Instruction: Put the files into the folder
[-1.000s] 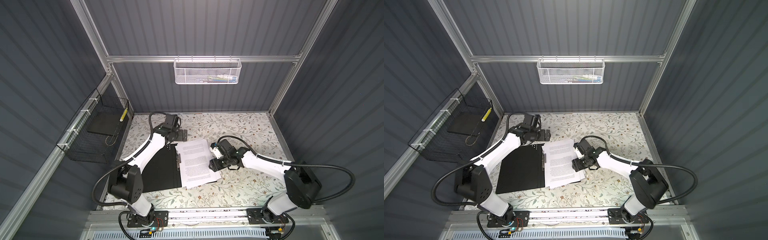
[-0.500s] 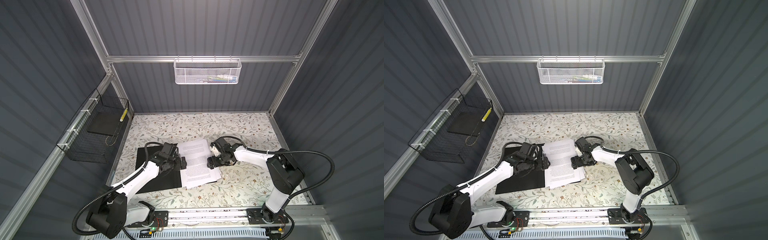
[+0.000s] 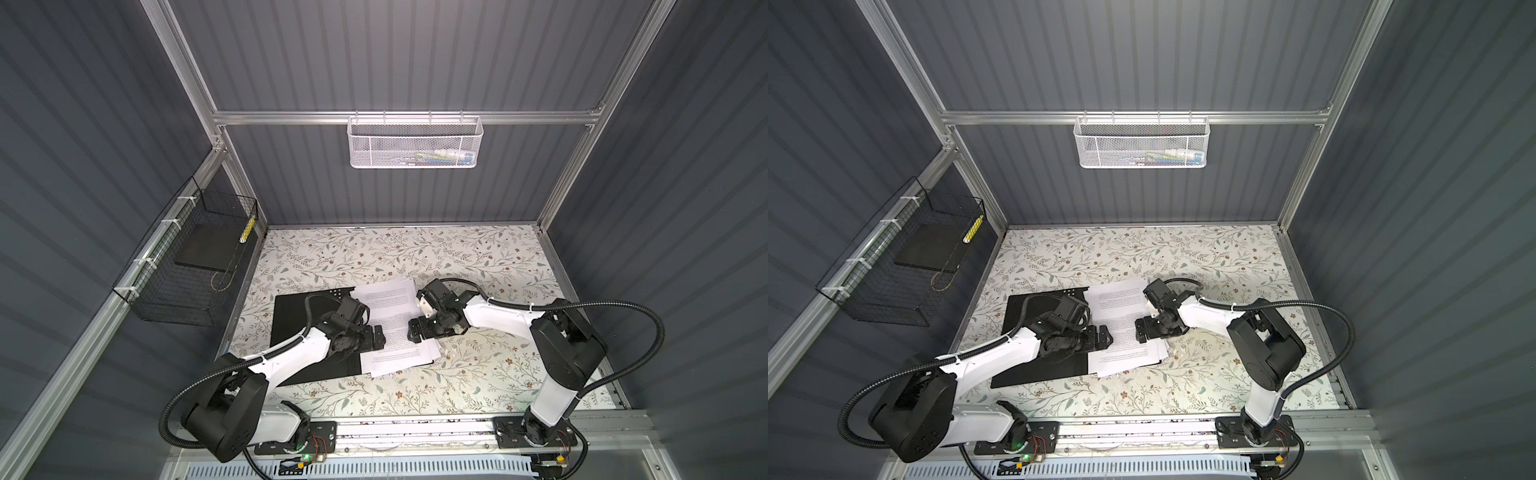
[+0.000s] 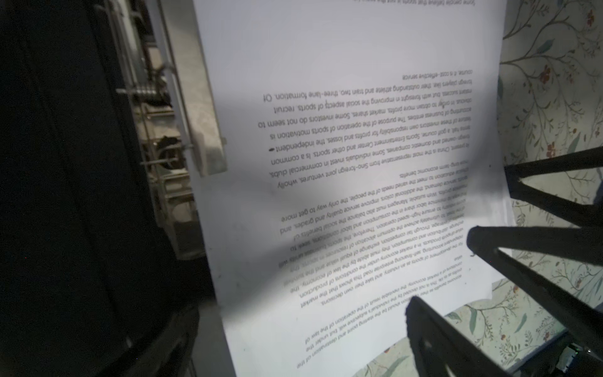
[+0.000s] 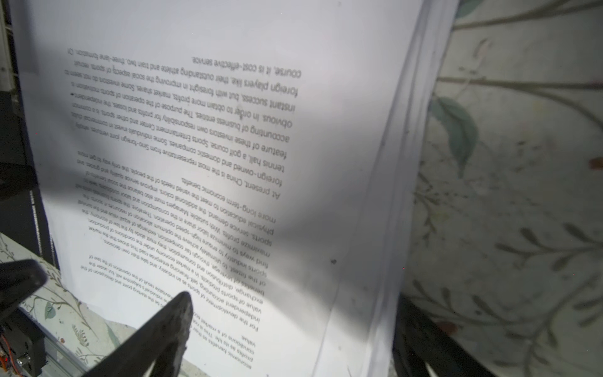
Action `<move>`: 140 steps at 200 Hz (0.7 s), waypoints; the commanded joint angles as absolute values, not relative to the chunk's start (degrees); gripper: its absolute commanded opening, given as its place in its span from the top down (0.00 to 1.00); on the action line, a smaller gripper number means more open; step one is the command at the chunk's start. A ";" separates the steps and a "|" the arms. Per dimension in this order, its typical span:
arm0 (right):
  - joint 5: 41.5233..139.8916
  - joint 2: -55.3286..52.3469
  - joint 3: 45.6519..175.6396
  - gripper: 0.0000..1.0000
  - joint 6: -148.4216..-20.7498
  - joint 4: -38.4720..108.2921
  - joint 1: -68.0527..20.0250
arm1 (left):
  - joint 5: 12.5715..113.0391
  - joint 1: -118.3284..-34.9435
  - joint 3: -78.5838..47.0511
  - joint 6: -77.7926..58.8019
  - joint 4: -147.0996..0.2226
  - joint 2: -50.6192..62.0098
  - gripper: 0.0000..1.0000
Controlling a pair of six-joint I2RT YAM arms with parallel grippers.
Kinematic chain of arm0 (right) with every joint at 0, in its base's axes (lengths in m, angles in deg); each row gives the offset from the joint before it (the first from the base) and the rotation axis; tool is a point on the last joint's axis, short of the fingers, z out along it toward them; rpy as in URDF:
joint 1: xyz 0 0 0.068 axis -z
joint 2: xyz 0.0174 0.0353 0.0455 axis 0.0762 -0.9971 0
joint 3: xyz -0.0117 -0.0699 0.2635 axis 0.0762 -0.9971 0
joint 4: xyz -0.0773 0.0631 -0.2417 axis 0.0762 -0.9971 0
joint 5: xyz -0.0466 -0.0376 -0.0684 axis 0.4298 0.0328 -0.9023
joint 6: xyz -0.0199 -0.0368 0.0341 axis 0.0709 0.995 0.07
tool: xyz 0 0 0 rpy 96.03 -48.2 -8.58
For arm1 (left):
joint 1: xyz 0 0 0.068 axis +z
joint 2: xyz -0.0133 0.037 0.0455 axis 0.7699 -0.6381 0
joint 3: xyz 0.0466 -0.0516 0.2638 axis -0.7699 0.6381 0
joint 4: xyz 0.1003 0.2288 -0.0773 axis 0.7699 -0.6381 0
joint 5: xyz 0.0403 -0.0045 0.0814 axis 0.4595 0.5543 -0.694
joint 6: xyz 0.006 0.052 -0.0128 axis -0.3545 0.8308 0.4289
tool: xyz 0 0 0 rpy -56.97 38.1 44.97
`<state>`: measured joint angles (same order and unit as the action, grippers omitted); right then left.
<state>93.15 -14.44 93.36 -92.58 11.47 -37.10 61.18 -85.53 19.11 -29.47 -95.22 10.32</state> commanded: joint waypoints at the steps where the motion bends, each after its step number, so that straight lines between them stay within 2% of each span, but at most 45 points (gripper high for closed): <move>1: 93.99 -13.57 92.32 0.07 -96.17 11.11 -38.01 | 62.79 -86.48 20.76 -31.17 -92.01 8.98 0.01; 65: 92.71 -12.20 91.49 0.05 -103.06 11.46 -39.37 | 61.22 -89.24 19.93 -33.26 -91.56 7.78 0.01; 105: 90.38 -9.23 89.72 0.04 -103.75 11.50 -38.88 | 49.28 -88.92 13.98 -32.35 -106.63 10.60 0.01; 120: 91.84 -8.06 88.90 0.04 -103.89 14.49 -38.83 | 44.02 -85.54 10.96 -31.21 -113.77 12.87 0.00; 140: 93.89 -8.45 88.26 0.04 -104.88 16.57 -38.96 | 43.68 -74.84 10.97 -28.85 -115.85 17.41 0.01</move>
